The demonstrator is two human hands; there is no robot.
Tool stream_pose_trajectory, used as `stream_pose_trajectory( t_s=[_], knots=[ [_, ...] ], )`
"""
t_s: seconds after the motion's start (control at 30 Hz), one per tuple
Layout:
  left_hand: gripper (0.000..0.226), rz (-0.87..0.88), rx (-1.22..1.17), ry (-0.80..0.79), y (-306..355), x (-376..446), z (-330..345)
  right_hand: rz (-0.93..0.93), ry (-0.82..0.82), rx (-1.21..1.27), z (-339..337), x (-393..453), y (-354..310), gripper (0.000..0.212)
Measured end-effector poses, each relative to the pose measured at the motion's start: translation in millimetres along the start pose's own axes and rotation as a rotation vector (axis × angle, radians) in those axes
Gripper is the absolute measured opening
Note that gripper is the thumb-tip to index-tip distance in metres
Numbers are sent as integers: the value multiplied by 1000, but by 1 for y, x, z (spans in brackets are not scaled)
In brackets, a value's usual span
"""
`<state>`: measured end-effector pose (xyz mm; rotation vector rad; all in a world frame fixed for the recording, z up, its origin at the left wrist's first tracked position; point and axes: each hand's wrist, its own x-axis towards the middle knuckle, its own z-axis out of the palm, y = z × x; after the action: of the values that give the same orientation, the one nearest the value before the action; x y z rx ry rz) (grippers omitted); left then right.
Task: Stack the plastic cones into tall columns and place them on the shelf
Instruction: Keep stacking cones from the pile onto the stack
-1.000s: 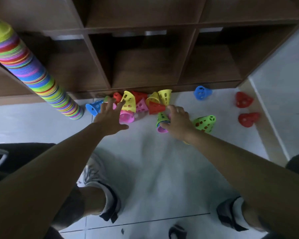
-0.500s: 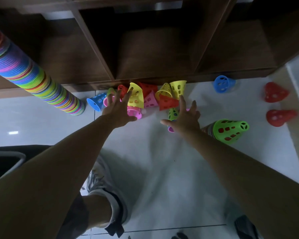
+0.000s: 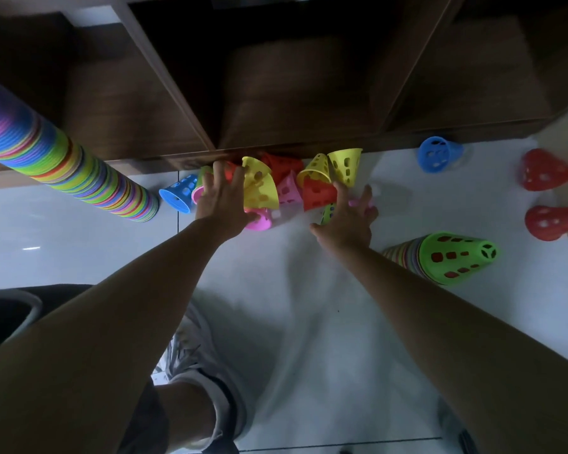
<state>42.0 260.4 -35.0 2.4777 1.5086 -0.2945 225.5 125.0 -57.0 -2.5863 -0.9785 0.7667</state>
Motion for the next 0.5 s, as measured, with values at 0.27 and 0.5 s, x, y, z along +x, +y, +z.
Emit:
stream_pose_trajectory(
  t_s=[0.27,0.5],
  knots=[
    [91,82,26,10,-1,-7,7,69,79,16,7,16,-7,76],
    [58,65,-88,37,5,-14,-1,13,132,-44,12,14,-3,62]
  ],
)
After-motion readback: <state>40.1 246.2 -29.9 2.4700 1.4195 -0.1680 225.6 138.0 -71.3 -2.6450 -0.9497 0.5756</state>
